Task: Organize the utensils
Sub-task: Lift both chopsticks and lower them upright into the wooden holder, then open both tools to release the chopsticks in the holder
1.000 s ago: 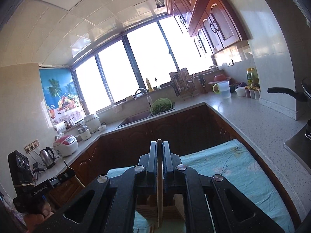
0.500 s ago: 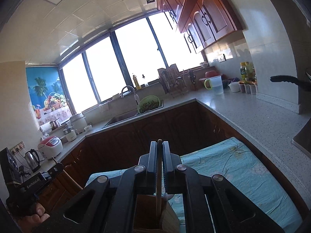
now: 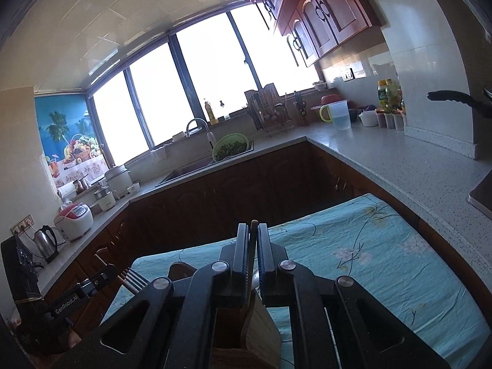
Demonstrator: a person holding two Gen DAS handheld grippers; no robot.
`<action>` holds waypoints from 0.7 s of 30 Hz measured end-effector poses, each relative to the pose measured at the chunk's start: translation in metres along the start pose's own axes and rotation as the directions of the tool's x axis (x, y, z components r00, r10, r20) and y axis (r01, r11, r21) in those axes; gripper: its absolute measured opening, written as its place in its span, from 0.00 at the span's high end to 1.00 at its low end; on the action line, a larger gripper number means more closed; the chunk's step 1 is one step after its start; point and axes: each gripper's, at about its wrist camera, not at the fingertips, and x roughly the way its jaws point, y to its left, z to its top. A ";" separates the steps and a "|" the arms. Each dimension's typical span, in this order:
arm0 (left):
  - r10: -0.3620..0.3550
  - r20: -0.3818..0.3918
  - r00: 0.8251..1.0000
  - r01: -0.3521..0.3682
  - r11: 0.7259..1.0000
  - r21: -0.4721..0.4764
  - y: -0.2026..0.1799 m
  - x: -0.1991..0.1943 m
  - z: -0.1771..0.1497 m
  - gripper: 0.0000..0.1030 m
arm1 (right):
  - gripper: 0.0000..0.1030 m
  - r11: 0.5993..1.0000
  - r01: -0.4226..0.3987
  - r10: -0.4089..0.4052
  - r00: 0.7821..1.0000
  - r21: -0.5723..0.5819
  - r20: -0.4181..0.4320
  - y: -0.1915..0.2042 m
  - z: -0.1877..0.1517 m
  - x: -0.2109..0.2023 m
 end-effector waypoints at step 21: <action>0.049 0.016 0.999 -0.049 0.998 -0.029 0.025 -0.075 -0.019 0.24 | 0.02 0.994 -0.086 0.083 0.995 0.067 0.050 -0.010 -0.006 -0.052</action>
